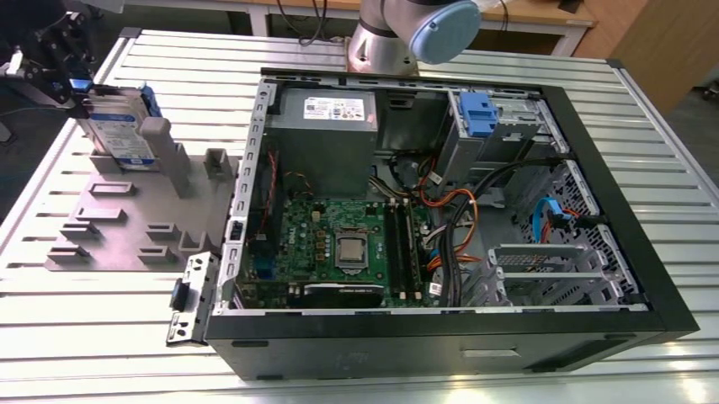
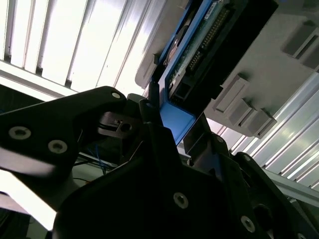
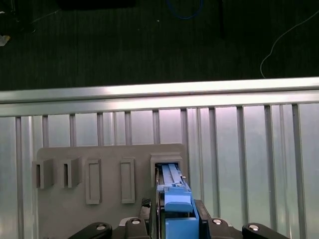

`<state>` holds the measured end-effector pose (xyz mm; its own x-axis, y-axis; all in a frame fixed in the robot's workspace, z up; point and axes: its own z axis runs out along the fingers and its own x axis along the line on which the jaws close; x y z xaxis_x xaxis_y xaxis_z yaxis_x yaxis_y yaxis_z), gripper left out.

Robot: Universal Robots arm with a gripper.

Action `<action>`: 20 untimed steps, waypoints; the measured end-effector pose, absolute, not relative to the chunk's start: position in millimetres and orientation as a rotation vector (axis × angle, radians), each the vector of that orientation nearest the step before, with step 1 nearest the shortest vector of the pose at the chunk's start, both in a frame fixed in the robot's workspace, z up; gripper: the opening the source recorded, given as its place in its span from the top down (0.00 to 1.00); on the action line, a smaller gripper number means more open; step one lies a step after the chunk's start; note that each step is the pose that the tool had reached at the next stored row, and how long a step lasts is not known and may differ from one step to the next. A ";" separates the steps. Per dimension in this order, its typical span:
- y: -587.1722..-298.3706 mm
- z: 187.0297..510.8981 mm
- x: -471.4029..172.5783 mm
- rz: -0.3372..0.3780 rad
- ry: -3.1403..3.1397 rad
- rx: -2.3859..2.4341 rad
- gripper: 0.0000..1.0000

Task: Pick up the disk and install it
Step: 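Pick up the disk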

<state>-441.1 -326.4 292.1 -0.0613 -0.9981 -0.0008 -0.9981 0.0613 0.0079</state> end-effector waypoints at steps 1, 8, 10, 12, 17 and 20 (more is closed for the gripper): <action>-326.4 292.0 -441.1 -0.010 -2.287 2.147 0.55; -326.5 290.9 -441.0 -0.008 -2.297 2.134 0.55; -326.4 290.7 -441.0 -0.008 -2.303 2.128 0.55; -326.4 290.7 -441.0 -0.007 -2.310 2.119 0.55; -326.4 290.2 -441.0 -0.007 -2.317 2.111 0.55; -326.4 290.1 -441.0 -0.007 -2.318 2.111 0.55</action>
<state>-441.0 -326.4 290.1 -0.0931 -0.9957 0.0021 -0.9956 0.0931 0.0077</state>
